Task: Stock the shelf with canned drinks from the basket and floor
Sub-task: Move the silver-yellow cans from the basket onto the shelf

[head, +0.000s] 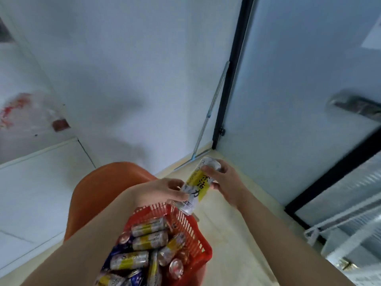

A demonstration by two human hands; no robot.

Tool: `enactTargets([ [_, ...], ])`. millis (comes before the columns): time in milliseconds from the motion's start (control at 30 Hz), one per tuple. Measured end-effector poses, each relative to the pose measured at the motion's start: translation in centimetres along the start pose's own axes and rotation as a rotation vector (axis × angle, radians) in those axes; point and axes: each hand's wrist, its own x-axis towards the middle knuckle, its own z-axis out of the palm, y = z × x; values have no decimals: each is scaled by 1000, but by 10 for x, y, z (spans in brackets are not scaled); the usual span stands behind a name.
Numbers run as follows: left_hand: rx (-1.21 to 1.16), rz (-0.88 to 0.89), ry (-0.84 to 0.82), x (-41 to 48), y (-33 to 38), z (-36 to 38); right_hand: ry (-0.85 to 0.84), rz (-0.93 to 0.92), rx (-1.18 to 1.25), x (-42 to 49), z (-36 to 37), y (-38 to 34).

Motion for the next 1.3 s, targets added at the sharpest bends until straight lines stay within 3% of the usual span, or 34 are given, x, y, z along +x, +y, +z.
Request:
enactTargets([
  [100, 75, 120, -18, 12, 63, 42, 68, -94, 13, -34, -51, -41],
  [367, -16, 491, -76, 34, 193, 190, 229, -417, -47, -167, -178, -114],
  [767, 163, 893, -317, 6, 331, 385, 526, -726, -121, -393, -283, -141],
  [1000, 112, 1014, -472, 12, 397, 466, 703, -837, -106, -453, -340, -166],
  [1300, 244, 1083, -355, 38, 471, 556, 897, -852, -127, -510, -413, -183],
])
